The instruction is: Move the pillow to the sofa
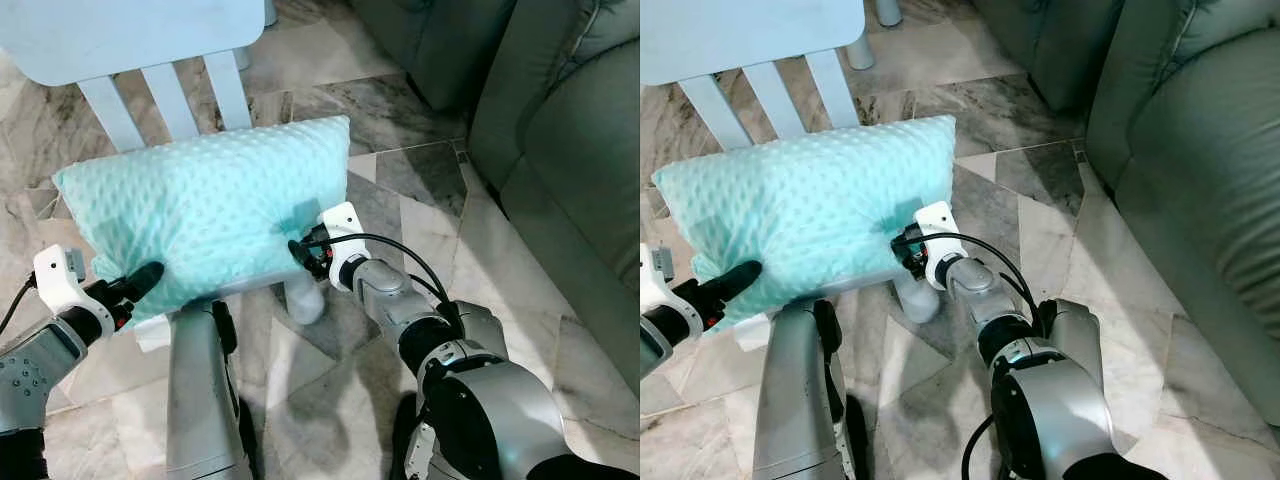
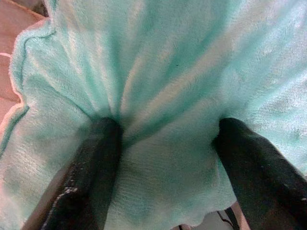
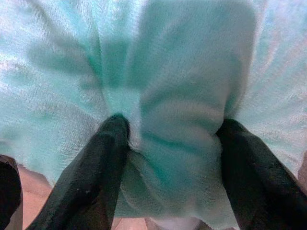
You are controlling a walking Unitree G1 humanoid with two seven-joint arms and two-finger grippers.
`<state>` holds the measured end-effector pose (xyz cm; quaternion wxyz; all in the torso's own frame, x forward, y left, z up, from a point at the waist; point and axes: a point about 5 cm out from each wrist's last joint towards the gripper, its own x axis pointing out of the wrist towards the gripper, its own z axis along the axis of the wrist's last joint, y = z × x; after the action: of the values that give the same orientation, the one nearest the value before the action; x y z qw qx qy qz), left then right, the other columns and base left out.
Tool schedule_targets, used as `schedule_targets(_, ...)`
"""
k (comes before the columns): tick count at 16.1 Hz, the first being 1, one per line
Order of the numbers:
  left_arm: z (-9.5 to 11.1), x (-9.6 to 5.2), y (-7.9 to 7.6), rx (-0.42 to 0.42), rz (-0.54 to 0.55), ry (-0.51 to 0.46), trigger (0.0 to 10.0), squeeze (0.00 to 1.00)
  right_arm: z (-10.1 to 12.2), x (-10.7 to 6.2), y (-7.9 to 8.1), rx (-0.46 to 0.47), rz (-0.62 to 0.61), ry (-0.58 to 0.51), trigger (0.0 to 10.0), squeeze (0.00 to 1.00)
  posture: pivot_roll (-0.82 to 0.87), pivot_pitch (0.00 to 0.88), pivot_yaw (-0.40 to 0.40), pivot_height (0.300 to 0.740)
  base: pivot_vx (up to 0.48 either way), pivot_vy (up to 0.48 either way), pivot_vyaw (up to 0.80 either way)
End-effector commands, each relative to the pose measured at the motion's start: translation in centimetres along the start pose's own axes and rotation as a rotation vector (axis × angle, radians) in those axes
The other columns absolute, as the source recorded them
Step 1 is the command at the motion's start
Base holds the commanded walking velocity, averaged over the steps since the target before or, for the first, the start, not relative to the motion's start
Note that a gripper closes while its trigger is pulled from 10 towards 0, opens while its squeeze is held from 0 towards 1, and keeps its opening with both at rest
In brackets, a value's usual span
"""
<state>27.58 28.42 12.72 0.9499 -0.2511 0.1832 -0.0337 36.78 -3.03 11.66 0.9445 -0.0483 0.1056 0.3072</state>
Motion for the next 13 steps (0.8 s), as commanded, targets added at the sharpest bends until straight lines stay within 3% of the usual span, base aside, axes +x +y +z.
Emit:
schedule_targets(1, -0.5, -0.5, 1.1, 0.006, 0.041, 0.024, 0.0, 0.00, -1.5, 0.0, 1.1, 0.015, 0.038, 0.055, 0.0, 0.00, 0.26, 0.333, 0.035, 0.392, 0.000, 0.000, 0.00)
schedule_targets(9, -0.9, -0.5, 1.5, 0.000, 0.059, 0.010, 0.0, 0.00, -1.0, -0.3, -0.1, 0.080, -0.005, 0.009, 0.0, 0.00, 0.25, 0.323, 0.029, 0.392, 0.000, 0.000, 0.00)
schedule_targets(13, -0.8, -0.6, 1.6, 0.002, 0.066, -0.002, 0.0, 0.00, -1.0, -0.3, 0.1, 0.097, 0.010, 0.008, 0.0, 0.00, 0.25, 0.322, 0.028, 0.392, 0.000, 0.000, 0.00)
